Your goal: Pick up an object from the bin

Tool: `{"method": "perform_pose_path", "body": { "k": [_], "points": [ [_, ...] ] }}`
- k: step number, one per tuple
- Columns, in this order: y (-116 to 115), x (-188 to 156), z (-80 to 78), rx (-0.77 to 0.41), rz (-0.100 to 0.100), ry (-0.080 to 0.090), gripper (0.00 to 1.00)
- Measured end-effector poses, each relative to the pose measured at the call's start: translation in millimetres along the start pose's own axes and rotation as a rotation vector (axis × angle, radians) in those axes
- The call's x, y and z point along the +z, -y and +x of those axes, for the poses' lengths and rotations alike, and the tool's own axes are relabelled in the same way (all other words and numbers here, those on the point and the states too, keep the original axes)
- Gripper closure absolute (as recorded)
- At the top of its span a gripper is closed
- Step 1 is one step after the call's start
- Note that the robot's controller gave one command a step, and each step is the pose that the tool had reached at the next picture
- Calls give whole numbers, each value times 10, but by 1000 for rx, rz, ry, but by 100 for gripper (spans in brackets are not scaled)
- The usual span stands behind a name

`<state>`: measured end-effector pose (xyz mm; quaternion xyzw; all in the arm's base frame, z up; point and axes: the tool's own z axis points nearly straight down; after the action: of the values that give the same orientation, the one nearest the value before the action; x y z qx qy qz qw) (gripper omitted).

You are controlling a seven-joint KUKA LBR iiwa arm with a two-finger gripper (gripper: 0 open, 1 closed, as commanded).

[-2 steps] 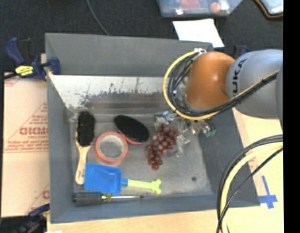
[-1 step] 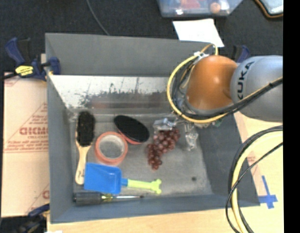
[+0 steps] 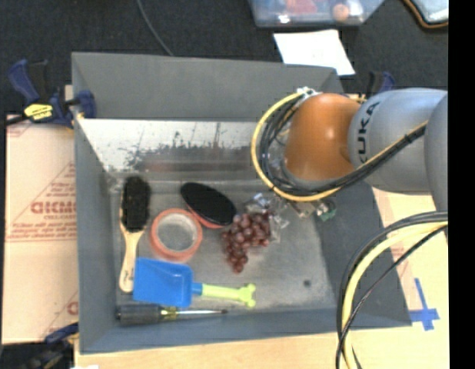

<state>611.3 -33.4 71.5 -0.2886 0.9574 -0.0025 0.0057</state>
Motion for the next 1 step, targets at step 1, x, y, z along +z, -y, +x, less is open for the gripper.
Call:
{"method": "perform_pose_path", "body": {
  "k": [1],
  "points": [
    [1,-2,1,0,0,0,100]
  ]
}}
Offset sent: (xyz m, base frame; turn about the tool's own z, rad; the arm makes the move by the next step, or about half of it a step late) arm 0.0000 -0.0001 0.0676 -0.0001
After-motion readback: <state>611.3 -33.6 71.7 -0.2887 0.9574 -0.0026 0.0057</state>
